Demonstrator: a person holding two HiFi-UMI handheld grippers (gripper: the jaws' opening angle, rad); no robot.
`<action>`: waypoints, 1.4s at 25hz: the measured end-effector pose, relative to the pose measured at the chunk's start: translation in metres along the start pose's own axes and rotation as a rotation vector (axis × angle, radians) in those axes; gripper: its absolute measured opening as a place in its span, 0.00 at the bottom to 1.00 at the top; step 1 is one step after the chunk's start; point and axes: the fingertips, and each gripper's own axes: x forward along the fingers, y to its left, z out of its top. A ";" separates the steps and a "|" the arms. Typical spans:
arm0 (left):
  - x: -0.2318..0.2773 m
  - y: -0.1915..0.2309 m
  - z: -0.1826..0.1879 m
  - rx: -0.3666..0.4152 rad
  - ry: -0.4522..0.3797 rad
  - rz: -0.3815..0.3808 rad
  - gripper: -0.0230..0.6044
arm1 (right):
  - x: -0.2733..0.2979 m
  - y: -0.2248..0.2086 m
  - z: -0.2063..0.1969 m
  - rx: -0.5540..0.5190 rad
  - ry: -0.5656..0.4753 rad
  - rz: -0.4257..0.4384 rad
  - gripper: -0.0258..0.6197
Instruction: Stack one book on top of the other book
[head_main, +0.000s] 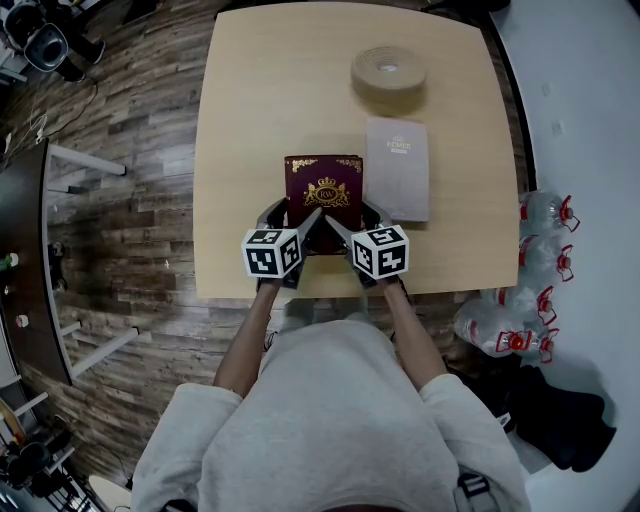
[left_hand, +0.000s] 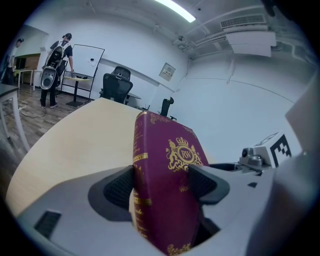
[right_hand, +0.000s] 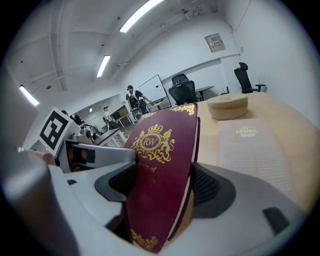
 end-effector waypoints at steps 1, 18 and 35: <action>0.000 -0.002 0.004 0.008 -0.007 0.001 0.60 | -0.001 0.000 0.004 -0.005 -0.009 -0.001 0.57; 0.008 -0.028 0.064 0.089 -0.086 -0.030 0.60 | -0.020 -0.014 0.062 -0.058 -0.111 -0.037 0.57; 0.039 -0.079 0.078 0.147 -0.085 -0.095 0.60 | -0.057 -0.059 0.076 -0.046 -0.159 -0.106 0.57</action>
